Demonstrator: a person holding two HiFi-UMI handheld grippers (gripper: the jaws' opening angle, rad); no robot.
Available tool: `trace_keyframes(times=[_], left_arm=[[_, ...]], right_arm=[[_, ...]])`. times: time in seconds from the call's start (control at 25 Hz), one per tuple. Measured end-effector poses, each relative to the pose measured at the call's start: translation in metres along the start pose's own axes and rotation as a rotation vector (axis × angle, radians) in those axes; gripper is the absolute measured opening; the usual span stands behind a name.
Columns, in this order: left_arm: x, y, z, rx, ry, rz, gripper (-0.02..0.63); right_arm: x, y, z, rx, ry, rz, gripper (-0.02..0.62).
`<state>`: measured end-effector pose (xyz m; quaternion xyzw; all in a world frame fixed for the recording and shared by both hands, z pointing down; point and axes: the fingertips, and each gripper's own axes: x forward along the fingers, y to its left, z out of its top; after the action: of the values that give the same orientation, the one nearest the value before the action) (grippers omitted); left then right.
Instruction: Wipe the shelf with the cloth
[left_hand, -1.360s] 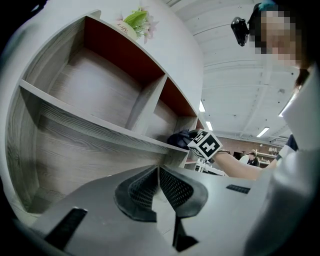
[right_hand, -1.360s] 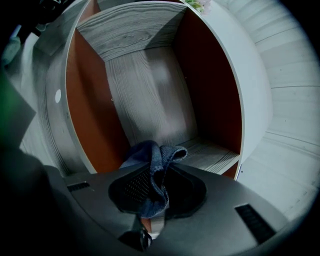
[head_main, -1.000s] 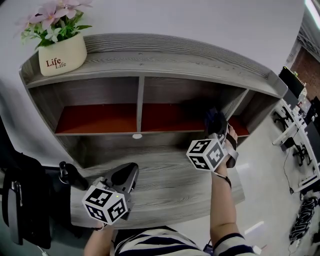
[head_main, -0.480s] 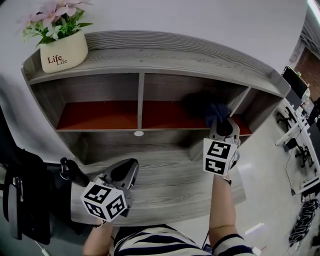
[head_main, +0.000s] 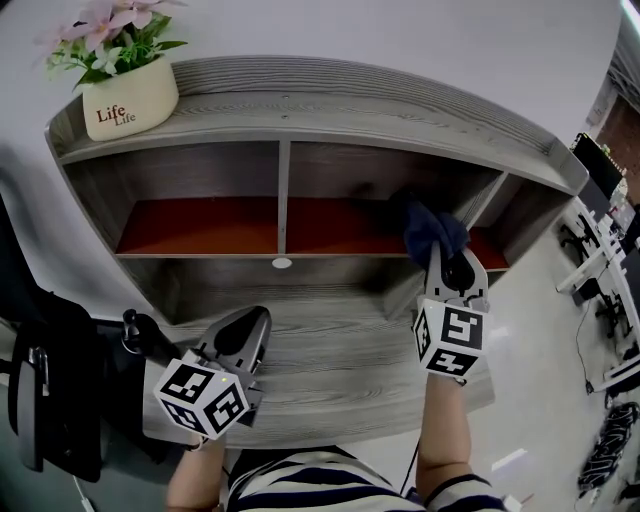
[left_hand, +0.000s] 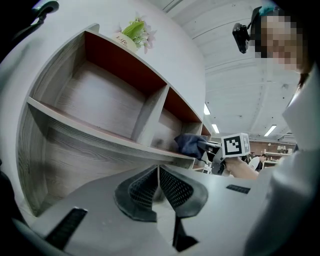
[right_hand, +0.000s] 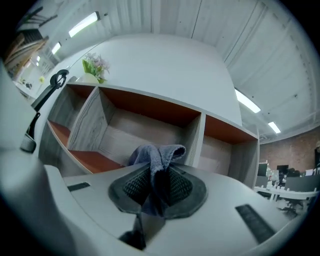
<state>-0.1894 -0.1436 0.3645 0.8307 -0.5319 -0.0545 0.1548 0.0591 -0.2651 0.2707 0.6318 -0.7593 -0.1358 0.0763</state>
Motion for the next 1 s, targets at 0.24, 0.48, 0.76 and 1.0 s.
trace_keyframes(times=[0.24, 0.48, 0.76, 1.0], left_arm=[[-0.001, 0.001, 0.007, 0.002, -0.03, 0.016, 0.025], [-0.003, 0.001, 0.007, 0.009, -0.036, 0.031, 0.025], [-0.005, 0.004, 0.001, 0.033, -0.03, 0.065, 0.025], [-0.006, 0.009, -0.009, 0.023, -0.018, 0.096, 0.025]], right_arm=[[-0.02, 0.012, -0.003, 0.114, -0.014, 0.081, 0.072], [-0.04, 0.028, -0.009, 0.162, -0.017, 0.141, 0.072], [-0.061, 0.054, -0.025, 0.24, 0.001, 0.253, 0.072], [-0.072, 0.079, -0.053, 0.325, 0.072, 0.347, 0.072]])
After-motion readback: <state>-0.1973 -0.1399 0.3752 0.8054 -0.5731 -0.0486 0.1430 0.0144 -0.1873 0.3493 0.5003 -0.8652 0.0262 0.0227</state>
